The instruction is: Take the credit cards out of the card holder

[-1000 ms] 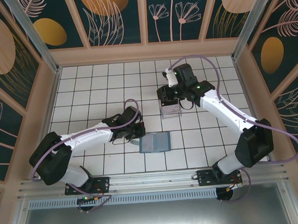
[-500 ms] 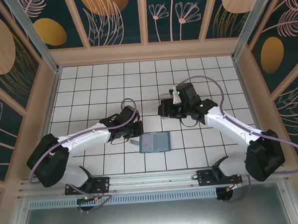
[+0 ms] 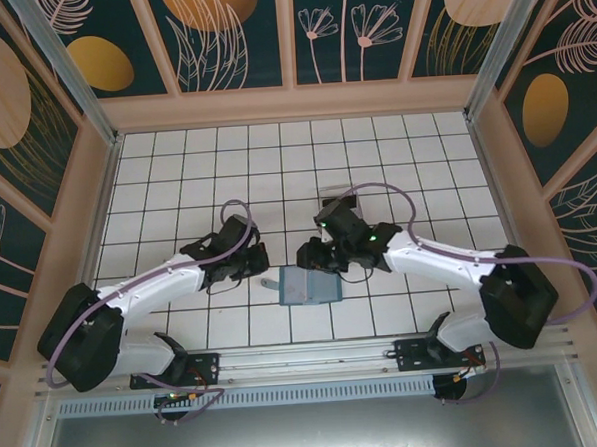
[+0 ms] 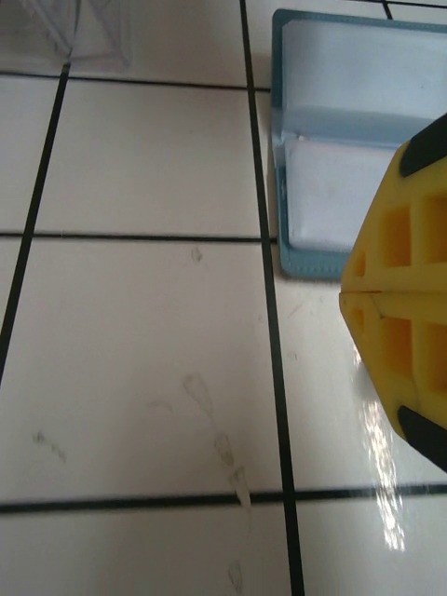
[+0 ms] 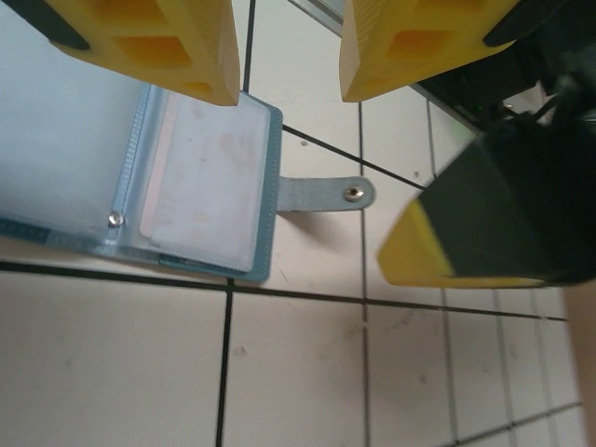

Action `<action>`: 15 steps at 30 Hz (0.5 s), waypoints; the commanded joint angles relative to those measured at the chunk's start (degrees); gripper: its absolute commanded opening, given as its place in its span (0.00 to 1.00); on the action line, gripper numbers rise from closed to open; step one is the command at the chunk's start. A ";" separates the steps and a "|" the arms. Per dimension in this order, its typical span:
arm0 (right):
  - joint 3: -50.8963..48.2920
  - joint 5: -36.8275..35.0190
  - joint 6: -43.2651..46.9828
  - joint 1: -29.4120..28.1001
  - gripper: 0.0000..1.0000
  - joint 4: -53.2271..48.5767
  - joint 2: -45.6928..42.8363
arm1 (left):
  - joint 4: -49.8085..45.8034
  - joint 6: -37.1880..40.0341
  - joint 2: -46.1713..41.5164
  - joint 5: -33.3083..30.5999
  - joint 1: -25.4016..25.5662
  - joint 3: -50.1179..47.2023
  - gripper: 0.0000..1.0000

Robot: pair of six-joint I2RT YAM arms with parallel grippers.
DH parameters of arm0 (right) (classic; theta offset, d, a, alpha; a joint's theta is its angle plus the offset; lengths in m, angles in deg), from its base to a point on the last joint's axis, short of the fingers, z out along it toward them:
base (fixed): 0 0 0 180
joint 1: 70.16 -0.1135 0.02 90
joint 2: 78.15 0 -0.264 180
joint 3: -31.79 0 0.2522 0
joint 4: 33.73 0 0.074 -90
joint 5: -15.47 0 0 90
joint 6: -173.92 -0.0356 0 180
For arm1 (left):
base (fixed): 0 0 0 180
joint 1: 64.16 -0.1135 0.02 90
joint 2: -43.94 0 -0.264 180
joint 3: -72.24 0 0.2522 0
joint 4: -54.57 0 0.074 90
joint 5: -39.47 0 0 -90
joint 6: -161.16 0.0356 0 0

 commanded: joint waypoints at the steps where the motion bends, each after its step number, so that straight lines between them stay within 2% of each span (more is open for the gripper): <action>1: 3.90 -2.74 -2.94 -2.36 0.34 0.23 4.92 | -0.71 1.63 -2.75 1.30 -2.89 -2.57 0.05; 8: 11.26 -3.75 -4.08 -5.79 0.32 -1.49 15.52 | -2.02 3.29 -7.04 2.13 -7.61 -5.79 0.05; 15: 14.24 -3.44 -6.23 -7.68 0.33 -1.46 21.27 | -2.29 3.29 -9.02 2.57 -8.59 -7.06 0.06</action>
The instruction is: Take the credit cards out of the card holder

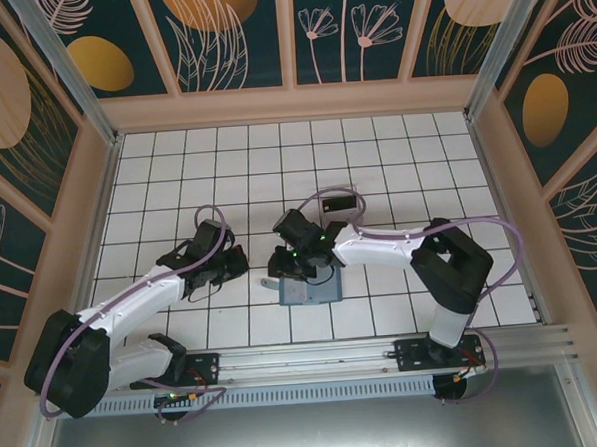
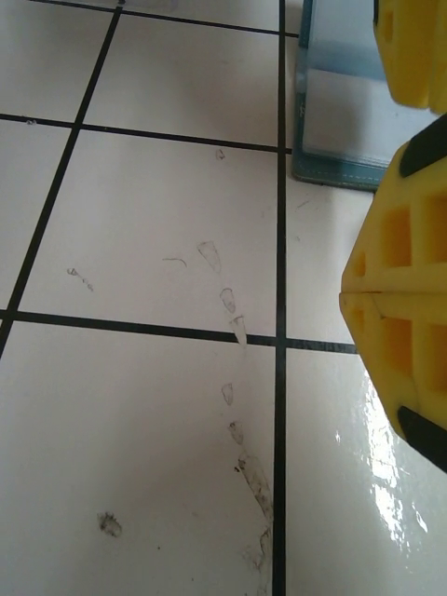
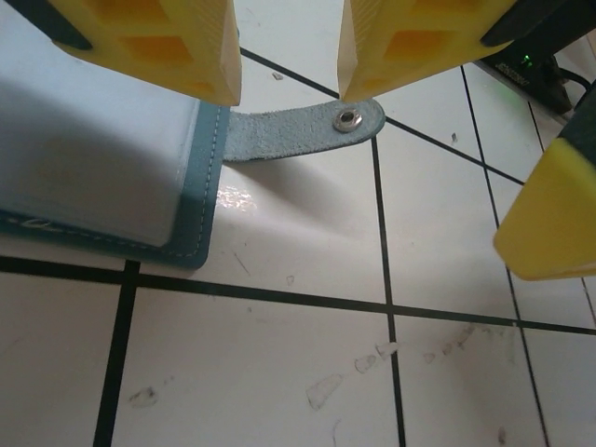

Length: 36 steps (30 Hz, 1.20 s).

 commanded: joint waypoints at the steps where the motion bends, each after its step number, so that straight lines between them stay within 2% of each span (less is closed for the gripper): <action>1: 1.39 -0.83 -2.18 -0.73 0.34 -1.07 1.80 | -1.16 1.09 -1.19 0.88 -0.42 -0.87 0.06; 15: 0.18 0.75 -2.76 -1.26 0.34 -0.38 4.61 | -0.79 1.39 -0.80 1.57 -0.49 -1.16 0.06; 36: -2.53 -1.95 -3.10 -1.56 0.34 -3.39 1.68 | -0.28 1.59 0.85 2.50 -0.49 0.03 0.06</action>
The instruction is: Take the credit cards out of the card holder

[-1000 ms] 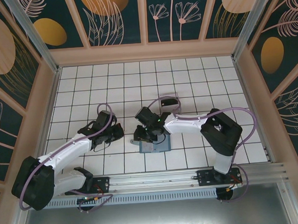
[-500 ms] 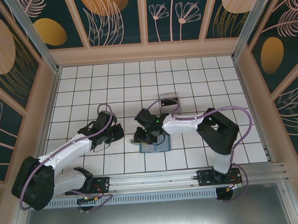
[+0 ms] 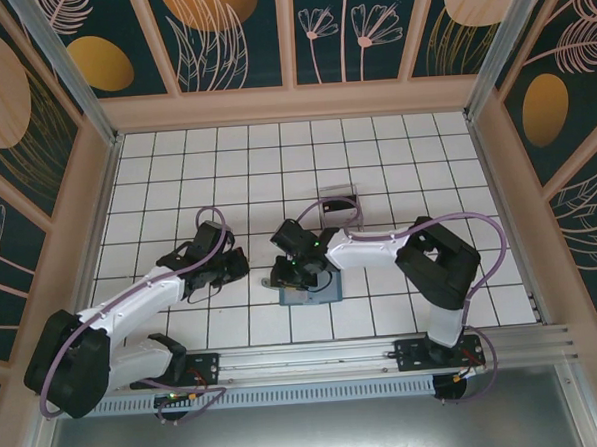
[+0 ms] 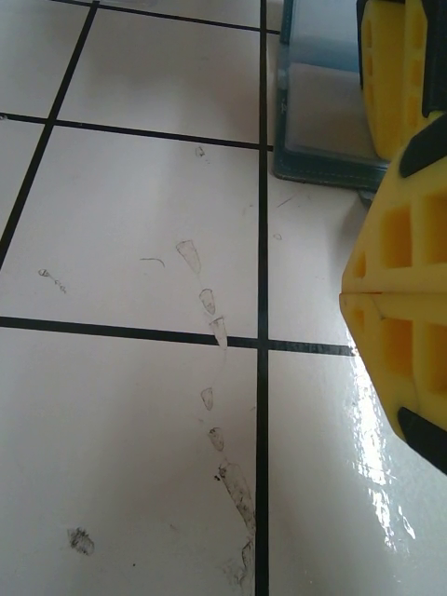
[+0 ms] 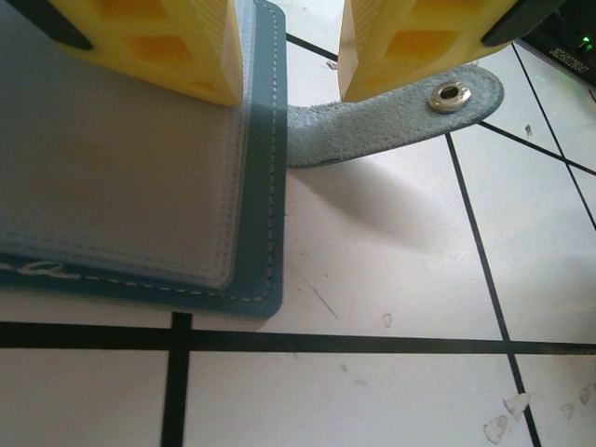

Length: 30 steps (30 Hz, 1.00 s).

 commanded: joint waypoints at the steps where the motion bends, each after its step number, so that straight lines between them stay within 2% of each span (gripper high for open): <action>1: -1.34 -2.24 -1.15 -0.42 0.34 -2.74 -1.66 | -0.10 1.15 0.70 0.89 -0.51 0.55 0.06; 14: 0.77 -8.83 0.13 -0.87 0.36 -11.60 -1.75 | -0.08 1.68 1.66 1.24 -0.49 1.41 0.06; 20: 6.56 -14.83 1.31 -2.47 0.36 -20.19 1.49 | -0.19 1.97 1.92 1.67 -0.49 1.54 0.06; 30: 16.05 -22.39 2.67 -5.76 0.43 -30.69 7.62 | 0.00 2.36 2.31 2.92 -0.49 2.40 0.06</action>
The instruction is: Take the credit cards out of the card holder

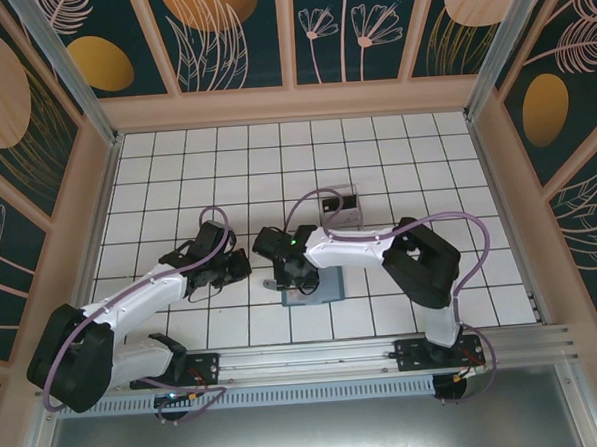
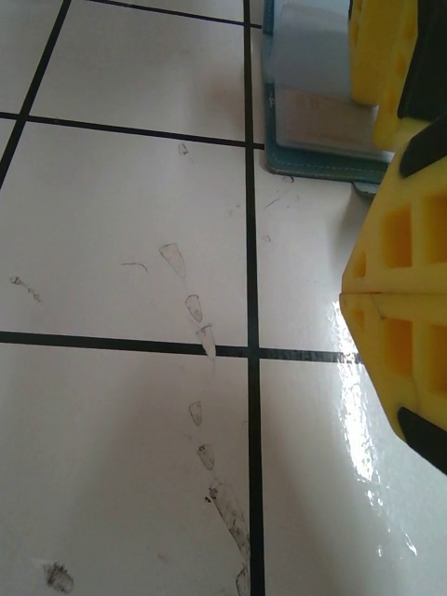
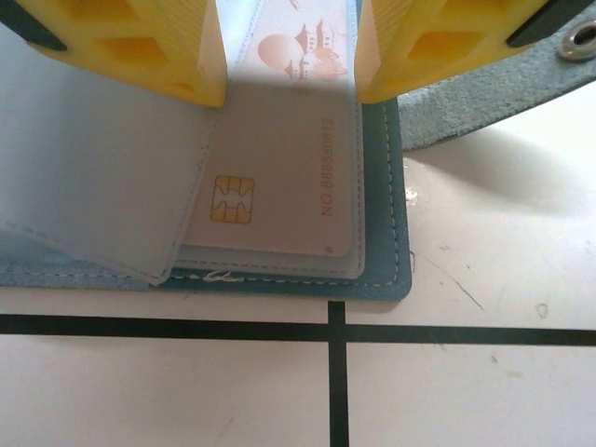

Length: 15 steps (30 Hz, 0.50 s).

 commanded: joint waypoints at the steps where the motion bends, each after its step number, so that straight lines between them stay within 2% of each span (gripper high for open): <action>1: 2.72 -6.01 0.20 -1.02 0.43 -7.68 1.51 | -0.10 1.35 0.75 1.01 -0.46 2.02 0.06; 15: 3.87 -11.83 -0.72 -1.58 0.49 -14.31 0.52 | -0.45 1.69 1.64 1.23 -0.53 2.82 0.06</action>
